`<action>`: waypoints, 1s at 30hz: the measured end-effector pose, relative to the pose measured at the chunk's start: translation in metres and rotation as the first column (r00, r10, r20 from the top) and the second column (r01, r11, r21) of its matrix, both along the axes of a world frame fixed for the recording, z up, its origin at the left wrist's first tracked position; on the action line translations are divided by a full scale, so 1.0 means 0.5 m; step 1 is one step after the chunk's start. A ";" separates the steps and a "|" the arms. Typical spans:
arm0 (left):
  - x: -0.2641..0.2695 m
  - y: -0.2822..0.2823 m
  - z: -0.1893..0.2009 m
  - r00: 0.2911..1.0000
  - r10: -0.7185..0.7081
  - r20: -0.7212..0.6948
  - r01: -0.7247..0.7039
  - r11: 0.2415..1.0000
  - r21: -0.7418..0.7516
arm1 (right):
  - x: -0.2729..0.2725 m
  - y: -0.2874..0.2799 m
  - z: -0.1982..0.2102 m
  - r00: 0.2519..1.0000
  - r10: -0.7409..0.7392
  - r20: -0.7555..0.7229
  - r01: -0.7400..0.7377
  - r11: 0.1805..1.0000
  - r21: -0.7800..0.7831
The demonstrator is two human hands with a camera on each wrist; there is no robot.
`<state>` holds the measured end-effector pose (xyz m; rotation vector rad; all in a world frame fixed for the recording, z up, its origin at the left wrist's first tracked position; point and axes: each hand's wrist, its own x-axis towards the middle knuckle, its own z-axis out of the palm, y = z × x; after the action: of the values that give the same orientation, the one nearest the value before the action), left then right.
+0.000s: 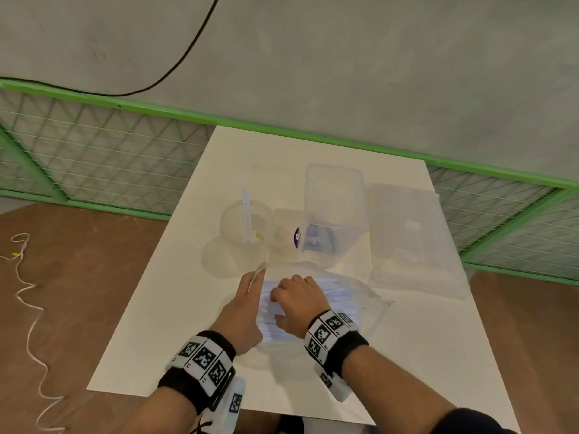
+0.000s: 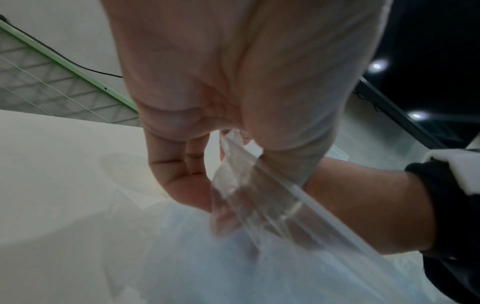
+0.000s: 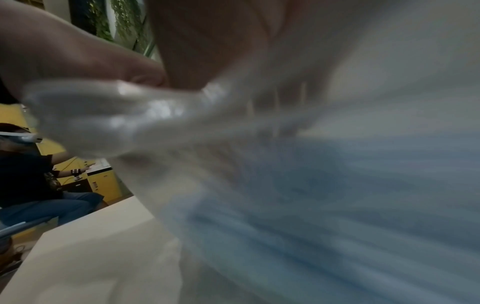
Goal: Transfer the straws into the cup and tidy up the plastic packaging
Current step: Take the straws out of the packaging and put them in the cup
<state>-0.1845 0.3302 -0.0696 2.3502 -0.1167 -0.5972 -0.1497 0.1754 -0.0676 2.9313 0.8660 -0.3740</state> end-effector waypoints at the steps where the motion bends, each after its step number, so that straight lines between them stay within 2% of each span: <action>1: 0.000 -0.001 0.002 1.000 0.001 -0.003 -0.001 1.000 0.002 | -0.001 0.001 0.000 1.000 0.001 0.005 -0.001 1.000 -0.001; 8: 0.000 -0.001 0.014 1.000 0.003 -0.010 -0.003 1.000 0.019 | -0.001 0.000 0.000 1.000 -0.012 0.002 0.012 1.000 -0.014; 13: 0.001 0.001 0.013 1.000 0.002 -0.003 -0.002 1.000 0.007 | 0.000 -0.007 0.006 0.999 -0.032 -0.012 0.033 0.998 0.062; 20: 0.004 0.004 0.013 1.000 -0.002 -0.005 0.002 1.000 -0.010 | -0.008 -0.023 0.025 0.993 -0.110 -0.046 0.118 0.968 0.223; 25: 0.008 0.004 0.017 1.000 0.000 -0.004 0.000 1.000 0.005 | 0.001 -0.050 0.036 0.971 -0.219 -0.095 0.235 0.946 0.224; 27: 0.009 0.004 0.020 1.000 0.001 -0.006 -0.001 1.000 0.007 | 0.005 -0.064 0.044 0.949 -0.263 -0.171 0.301 0.919 0.256; 30: 0.009 0.004 0.021 1.000 0.011 -0.007 -0.010 1.000 0.018 | 0.014 -0.087 0.079 0.917 -0.296 -0.266 0.387 0.824 0.415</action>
<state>-0.1799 0.3320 -0.0593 2.3645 -0.0962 -0.6035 -0.1428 0.1318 -0.0280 3.5615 0.4788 -0.5446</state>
